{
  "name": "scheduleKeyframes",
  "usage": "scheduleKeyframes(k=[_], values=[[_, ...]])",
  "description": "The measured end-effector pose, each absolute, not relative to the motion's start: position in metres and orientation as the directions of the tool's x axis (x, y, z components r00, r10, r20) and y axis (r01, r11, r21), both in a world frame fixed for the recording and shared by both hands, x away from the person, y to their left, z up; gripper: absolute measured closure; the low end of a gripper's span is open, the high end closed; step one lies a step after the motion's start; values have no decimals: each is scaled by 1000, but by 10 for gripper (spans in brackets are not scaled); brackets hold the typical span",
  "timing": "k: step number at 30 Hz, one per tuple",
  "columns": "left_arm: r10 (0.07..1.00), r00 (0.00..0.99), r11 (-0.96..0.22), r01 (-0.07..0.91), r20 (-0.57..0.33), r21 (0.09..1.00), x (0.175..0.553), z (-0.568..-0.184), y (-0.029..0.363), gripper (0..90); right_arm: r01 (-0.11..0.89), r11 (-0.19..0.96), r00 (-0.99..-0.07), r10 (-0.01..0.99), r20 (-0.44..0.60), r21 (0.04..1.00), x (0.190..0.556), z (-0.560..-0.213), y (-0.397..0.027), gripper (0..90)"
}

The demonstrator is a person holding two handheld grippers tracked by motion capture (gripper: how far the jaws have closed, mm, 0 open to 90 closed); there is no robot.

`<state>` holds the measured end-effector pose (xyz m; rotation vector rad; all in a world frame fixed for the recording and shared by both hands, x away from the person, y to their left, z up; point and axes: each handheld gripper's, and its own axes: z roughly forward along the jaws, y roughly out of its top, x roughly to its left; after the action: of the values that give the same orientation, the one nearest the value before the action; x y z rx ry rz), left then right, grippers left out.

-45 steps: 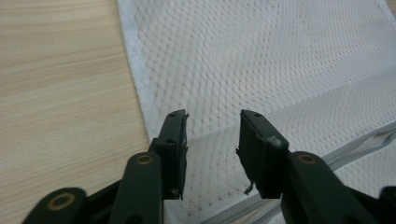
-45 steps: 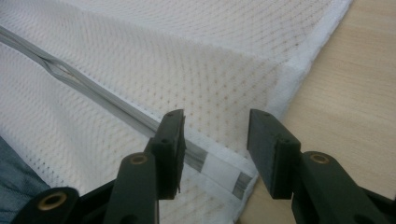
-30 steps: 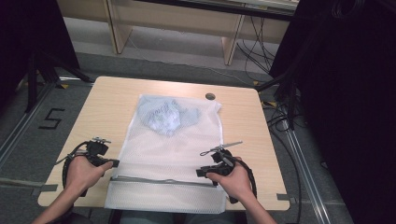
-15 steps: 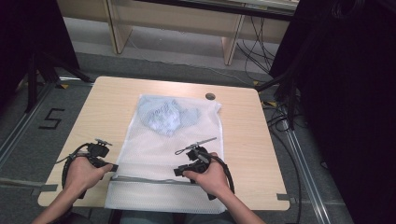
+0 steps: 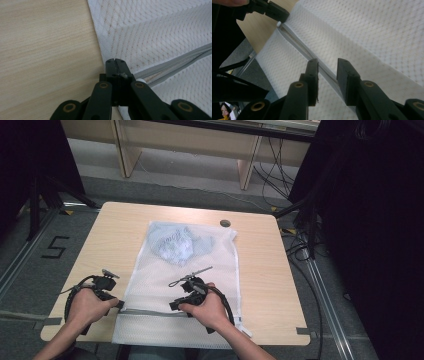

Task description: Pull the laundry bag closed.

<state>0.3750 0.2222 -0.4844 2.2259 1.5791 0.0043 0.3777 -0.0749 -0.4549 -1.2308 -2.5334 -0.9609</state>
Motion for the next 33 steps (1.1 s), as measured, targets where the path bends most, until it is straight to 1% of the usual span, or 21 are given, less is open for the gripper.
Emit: scheduleKeyframes(k=[3, 6, 7, 8, 9, 13, 14, 17, 19, 22, 23, 24, 28, 33], values=[[910, 352, -271, 905, -219, 328, 375, -484, 222, 897, 760, 451, -641, 642, 421, 468, 378, -456, -70, 717], [919, 327, -240, 908, -223, 342, 375, -485, 222, 897, 746, 460, -659, 616, 432, 481, 378, -462, -57, 717], [912, 347, -267, 907, -220, 326, 375, -485, 223, 897, 752, 459, -652, 620, 436, 473, 377, -464, -53, 717], [913, 346, -269, 908, -215, 321, 375, -485, 223, 897, 749, 457, -656, 612, 442, 479, 377, -465, -49, 717], [912, 348, -272, 909, -217, 317, 375, -485, 223, 896, 758, 460, -648, 613, 451, 463, 376, -466, -46, 717], [911, 345, -269, 912, -225, 310, 375, -486, 223, 896, 754, 464, -654, 596, 466, 466, 376, -471, -34, 716], [911, 335, -260, 919, -241, 297, 375, -486, 222, 896, 745, 473, -666, 581, 468, 471, 375, -474, -27, 715], [911, 334, -259, 920, -242, 296, 375, -486, 222, 896, 742, 485, -670, 568, 478, 464, 375, -478, -17, 715], [910, 337, -262, 919, -241, 294, 375, -486, 222, 896, 755, 476, -655, 570, 496, 450, 375, -479, -9, 715], [910, 337, -262, 919, -241, 294, 375, -486, 222, 896, 738, 488, -675, 552, 490, 467, 377, -481, -3, 716], [911, 336, -262, 919, -241, 293, 375, -486, 222, 896, 754, 480, -657, 558, 506, 449, 378, -481, 6, 718], [910, 338, -264, 919, -239, 294, 375, -486, 222, 896, 742, 489, -671, 548, 500, 460, 380, -482, 8, 719], [911, 342, -269, 917, -230, 295, 375, -486, 221, 896, 741, 487, -671, 541, 506, 462, 382, -483, 20, 722], [910, 344, -270, 916, -231, 297, 375, -486, 221, 896, 753, 484, -658, 537, 527, 447, 384, -486, 36, 733]])
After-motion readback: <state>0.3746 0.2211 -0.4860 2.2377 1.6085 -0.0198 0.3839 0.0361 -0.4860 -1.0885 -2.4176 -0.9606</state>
